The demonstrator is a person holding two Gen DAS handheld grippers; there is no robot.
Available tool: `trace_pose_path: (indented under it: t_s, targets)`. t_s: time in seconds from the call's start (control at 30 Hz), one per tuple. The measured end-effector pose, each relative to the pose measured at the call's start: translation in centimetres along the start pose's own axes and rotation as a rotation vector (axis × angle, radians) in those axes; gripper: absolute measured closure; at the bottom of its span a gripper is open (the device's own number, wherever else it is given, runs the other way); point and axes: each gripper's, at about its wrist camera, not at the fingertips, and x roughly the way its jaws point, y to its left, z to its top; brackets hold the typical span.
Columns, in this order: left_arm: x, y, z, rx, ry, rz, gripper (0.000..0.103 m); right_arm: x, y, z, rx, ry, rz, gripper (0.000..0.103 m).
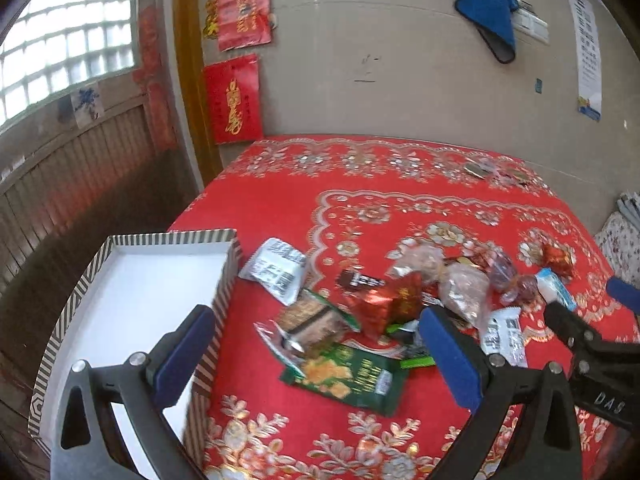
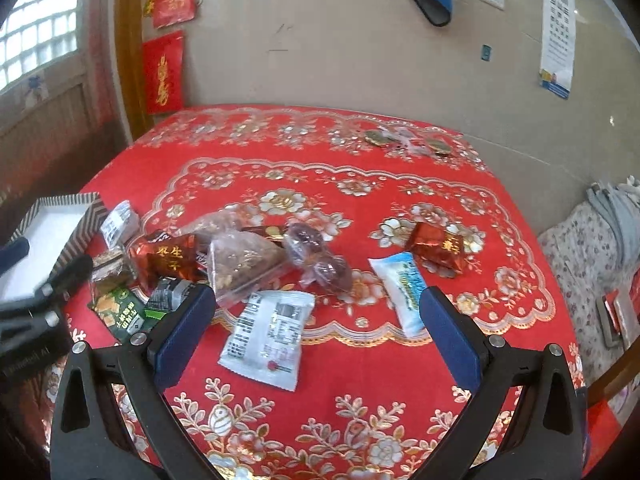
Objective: Organize snacks
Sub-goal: 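Move both tools toward the snack pile on the tablecloth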
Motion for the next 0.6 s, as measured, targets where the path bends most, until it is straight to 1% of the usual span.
trace_pose_path:
  t_s: [0.13, 0.27, 0.37, 0.43, 0.53, 0.6]
  targets:
    - [0.7, 1.9, 1.0, -0.014, 0.020, -0.006, 0.000, 0.6, 0.8, 0.3, -0.020, 0.012, 0.009, 0.000]
    - [1.5, 2.9, 1.8, -0.001, 0.054, -0.006, 0.000, 1.1, 1.3, 0.4, -0.028, 0.027, 0.025, 0.000]
    - [1.7, 3.3, 2.1, 0.004, 0.060, -0.015, 0.000, 1.4, 1.5, 0.3, -0.031, 0.040, 0.042, 0.000]
    - [1.9, 3.3, 2.1, 0.007, 0.073, -0.042, 0.000, 1.4, 1.6, 0.3, -0.041, 0.042, 0.043, 0.000]
    - [2.5, 2.8, 2.0, 0.019, 0.119, -0.099, 0.000, 1.3, 1.3, 0.2, -0.042, 0.039, 0.031, 0.000]
    - [2.7, 2.4, 1.8, 0.022, 0.136, -0.118, 0.000, 1.2, 0.7, 0.0, -0.031, 0.039, 0.025, 0.000]
